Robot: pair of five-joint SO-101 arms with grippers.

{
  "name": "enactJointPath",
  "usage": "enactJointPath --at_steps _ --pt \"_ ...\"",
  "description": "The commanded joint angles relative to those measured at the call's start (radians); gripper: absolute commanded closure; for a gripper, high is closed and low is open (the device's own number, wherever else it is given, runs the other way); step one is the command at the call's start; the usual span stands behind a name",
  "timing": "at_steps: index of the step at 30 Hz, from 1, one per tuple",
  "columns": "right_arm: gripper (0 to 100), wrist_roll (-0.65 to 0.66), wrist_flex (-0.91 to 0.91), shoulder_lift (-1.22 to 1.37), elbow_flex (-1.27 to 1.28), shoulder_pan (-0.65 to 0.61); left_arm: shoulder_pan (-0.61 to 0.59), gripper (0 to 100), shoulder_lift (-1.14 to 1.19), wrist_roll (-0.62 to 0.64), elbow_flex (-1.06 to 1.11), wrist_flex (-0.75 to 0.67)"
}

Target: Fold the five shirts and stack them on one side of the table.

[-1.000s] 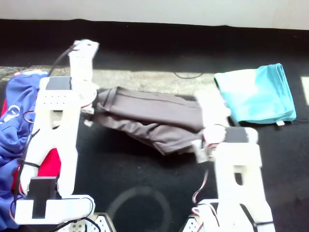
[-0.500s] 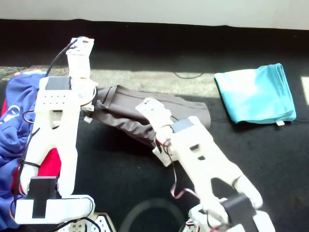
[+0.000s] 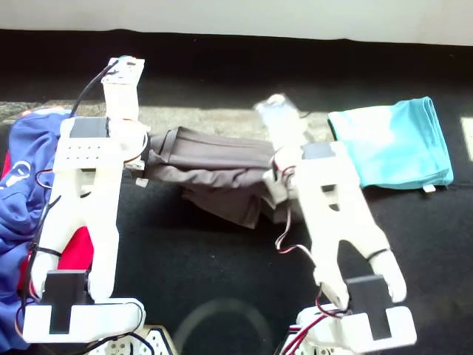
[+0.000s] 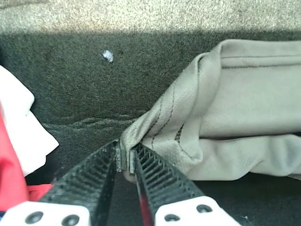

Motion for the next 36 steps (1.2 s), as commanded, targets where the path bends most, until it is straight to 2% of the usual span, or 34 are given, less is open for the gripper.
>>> enactJointPath --at_steps 1,3,7,10,14,18,21,24,28,31,33,36 --pt "99.2 -0.008 0.008 -0.104 -0.122 0.081 0.051 99 -0.008 0.012 -0.074 -0.008" --pt "99.2 -0.006 0.008 -0.120 -0.182 0.120 0.073 99 -0.008 0.080 -0.153 0.018" --pt "99.2 -0.005 0.008 -0.125 -0.354 0.206 0.085 99 -0.008 0.318 -0.374 0.103" --pt "99.2 -0.003 0.008 -0.124 -0.493 0.262 0.091 99 -0.007 0.446 -0.524 0.167" --pt "99.2 0.098 0.064 -0.124 -0.604 0.277 0.128 99 -0.007 0.516 -0.636 0.255" --pt "99.2 0.183 0.171 -0.124 -0.559 0.243 0.179 88 0.005 0.557 -0.584 0.315" --pt "99.2 0.198 0.191 -0.124 -0.440 0.211 0.197 82 0.005 0.557 -0.438 0.284" --pt "99.2 0.199 0.170 -0.124 -0.278 0.171 0.186 82 0.005 0.555 -0.272 0.222" --pt "99.2 0.193 0.051 -0.134 -0.071 0.156 0.113 82 0.004 0.543 -0.058 0.060" --pt "99.2 0.196 0.022 -0.134 0.005 0.162 0.094 81 0.004 0.387 0.039 -0.037" --pt "99.2 0.198 0.051 -0.136 0.002 0.194 0.108 81 0.002 0.290 0.068 -0.055" --pt "99.2 0.198 0.134 -0.136 -0.039 0.269 0.150 81 -0.005 0.210 0.084 -0.054"
